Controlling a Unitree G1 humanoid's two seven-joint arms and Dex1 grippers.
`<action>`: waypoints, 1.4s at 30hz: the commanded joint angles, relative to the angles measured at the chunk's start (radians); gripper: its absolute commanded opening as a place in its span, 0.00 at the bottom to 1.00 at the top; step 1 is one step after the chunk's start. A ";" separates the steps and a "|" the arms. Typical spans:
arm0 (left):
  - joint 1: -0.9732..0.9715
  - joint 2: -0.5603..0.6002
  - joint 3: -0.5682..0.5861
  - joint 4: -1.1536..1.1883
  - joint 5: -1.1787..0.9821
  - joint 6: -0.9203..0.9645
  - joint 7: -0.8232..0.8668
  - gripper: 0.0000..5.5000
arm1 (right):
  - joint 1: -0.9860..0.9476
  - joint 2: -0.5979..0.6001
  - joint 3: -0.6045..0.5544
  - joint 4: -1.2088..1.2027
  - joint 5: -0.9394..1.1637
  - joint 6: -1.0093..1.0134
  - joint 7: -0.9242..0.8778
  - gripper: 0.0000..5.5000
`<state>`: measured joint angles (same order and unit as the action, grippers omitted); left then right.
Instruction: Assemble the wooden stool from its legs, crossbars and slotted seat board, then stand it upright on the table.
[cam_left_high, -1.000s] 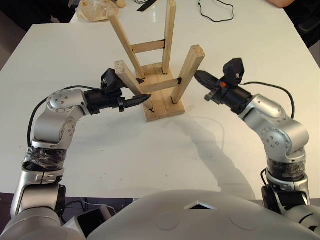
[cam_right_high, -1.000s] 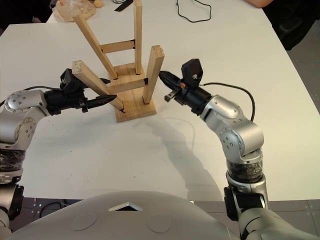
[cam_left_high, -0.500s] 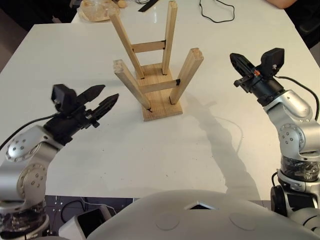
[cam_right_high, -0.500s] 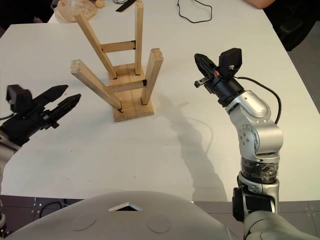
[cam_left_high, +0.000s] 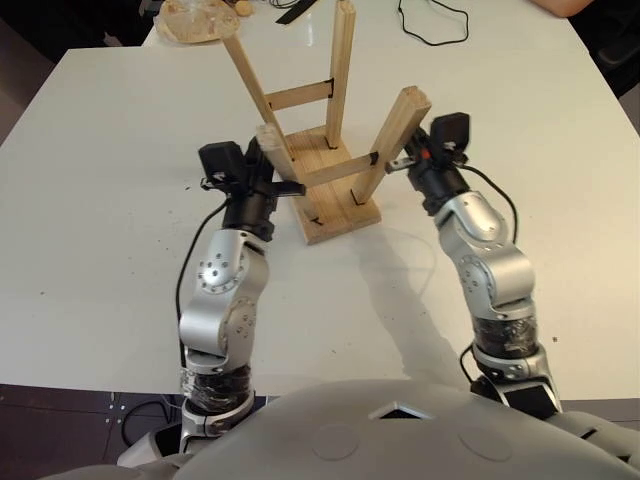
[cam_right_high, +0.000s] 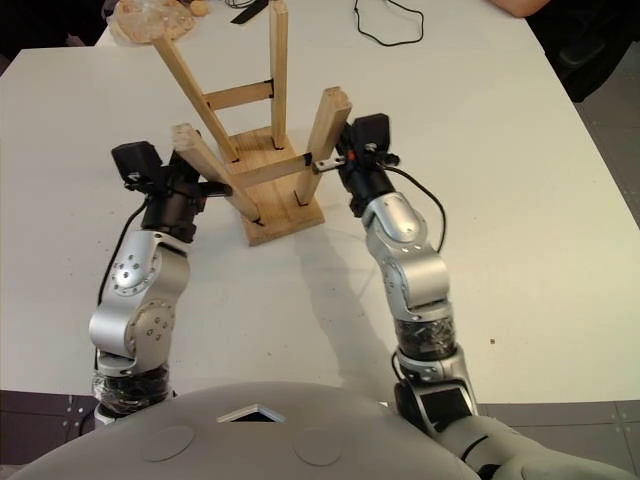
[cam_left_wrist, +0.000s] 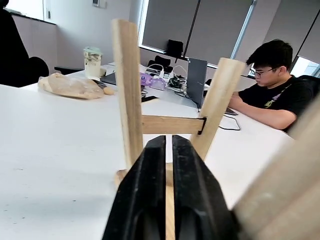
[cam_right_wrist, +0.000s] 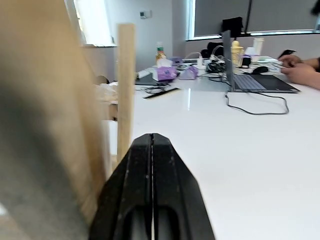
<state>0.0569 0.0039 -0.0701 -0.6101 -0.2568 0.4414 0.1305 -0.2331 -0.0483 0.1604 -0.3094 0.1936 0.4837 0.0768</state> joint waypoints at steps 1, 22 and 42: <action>-0.036 -0.026 0.004 0.086 0.026 -0.025 0.001 0.01 | -0.046 -0.037 0.107 0.033 0.001 -0.005 0.152 0.00; 0.019 -0.003 0.162 0.131 0.148 -0.121 0.071 0.01 | 0.129 -0.063 -0.175 -0.118 -0.103 0.030 -0.085 0.00; 0.046 -0.038 -0.113 0.091 0.155 0.054 -0.068 0.01 | 0.154 -0.180 0.166 -0.229 -0.233 0.215 0.037 0.00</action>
<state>0.0799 -0.0279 -0.1565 -0.5236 -0.0794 0.4890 0.0986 -0.0813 -0.2275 0.3310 -0.5616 -0.0438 0.7185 0.0887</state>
